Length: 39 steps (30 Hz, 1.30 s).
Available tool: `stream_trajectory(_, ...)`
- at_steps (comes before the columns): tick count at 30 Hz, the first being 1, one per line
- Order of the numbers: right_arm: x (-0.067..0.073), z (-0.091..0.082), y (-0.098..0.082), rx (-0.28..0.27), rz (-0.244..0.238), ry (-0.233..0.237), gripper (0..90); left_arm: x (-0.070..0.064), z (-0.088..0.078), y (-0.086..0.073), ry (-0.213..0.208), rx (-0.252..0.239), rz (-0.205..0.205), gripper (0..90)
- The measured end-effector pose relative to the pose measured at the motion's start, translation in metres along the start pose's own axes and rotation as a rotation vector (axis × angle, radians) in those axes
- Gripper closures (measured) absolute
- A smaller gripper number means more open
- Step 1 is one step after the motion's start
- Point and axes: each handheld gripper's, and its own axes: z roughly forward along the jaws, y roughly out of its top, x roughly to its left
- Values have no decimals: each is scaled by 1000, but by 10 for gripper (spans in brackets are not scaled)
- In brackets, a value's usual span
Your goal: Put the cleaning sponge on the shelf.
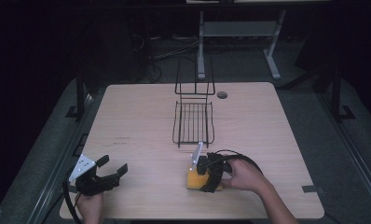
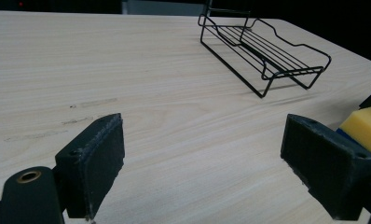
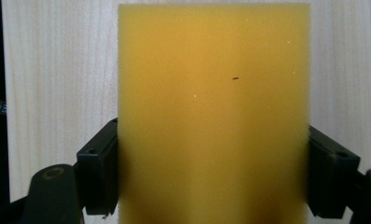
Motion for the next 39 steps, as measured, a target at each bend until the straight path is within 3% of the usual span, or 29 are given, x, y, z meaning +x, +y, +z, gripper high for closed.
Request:
stream_trajectory(20,-17,-25,12,-12,-2,-17,211,1,-1,1,2,-7,2,128)
stream_trajectory(26,-26,-27,16,-13,-1,-5,211,2,-1,1,4,-6,0,128)
stream_trajectory(39,-40,-34,31,-6,-17,-25,212,1,1,2,1,-5,0,128)
